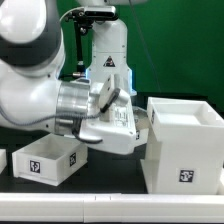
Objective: Assemble drawer
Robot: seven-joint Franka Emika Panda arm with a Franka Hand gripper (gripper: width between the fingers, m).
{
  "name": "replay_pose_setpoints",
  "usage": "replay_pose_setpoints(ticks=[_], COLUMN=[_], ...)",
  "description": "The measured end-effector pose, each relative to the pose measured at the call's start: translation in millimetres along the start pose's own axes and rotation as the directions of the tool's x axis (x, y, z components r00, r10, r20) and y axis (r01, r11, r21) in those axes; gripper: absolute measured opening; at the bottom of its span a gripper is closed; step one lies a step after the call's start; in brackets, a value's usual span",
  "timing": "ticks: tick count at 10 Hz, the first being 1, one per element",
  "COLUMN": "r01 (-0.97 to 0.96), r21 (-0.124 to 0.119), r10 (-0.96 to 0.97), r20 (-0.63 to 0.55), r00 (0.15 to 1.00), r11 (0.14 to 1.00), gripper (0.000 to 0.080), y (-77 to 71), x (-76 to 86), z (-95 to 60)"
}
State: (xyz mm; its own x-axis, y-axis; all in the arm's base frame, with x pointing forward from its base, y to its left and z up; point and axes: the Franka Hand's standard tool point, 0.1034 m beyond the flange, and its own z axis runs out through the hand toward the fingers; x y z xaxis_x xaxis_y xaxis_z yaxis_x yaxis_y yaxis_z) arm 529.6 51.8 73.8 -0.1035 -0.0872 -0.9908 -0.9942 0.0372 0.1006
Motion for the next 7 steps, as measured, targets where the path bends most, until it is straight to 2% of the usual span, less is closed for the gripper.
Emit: replay_pose_setpoints(ticks=[2, 4, 5, 6, 7], r01=[-0.005, -0.004, -0.004, -0.004, -0.004], r21=[-0.006, -0.007, -0.007, -0.007, -0.007], r10=[0.005, 0.005, 0.005, 0.005, 0.005], r20=[0.077, 0.079, 0.079, 0.079, 0.079], r00=[0.997, 0.997, 0.997, 0.997, 0.997], r11=[1.000, 1.000, 1.000, 1.000, 1.000], gripper=[0.0033, 0.0033, 0.0112, 0.0112, 0.0249], y=[-0.4, -0.4, -0.4, -0.4, -0.4], x=[3.7, 3.4, 3.4, 3.4, 3.4], z=[0.3, 0.2, 0.2, 0.2, 0.2])
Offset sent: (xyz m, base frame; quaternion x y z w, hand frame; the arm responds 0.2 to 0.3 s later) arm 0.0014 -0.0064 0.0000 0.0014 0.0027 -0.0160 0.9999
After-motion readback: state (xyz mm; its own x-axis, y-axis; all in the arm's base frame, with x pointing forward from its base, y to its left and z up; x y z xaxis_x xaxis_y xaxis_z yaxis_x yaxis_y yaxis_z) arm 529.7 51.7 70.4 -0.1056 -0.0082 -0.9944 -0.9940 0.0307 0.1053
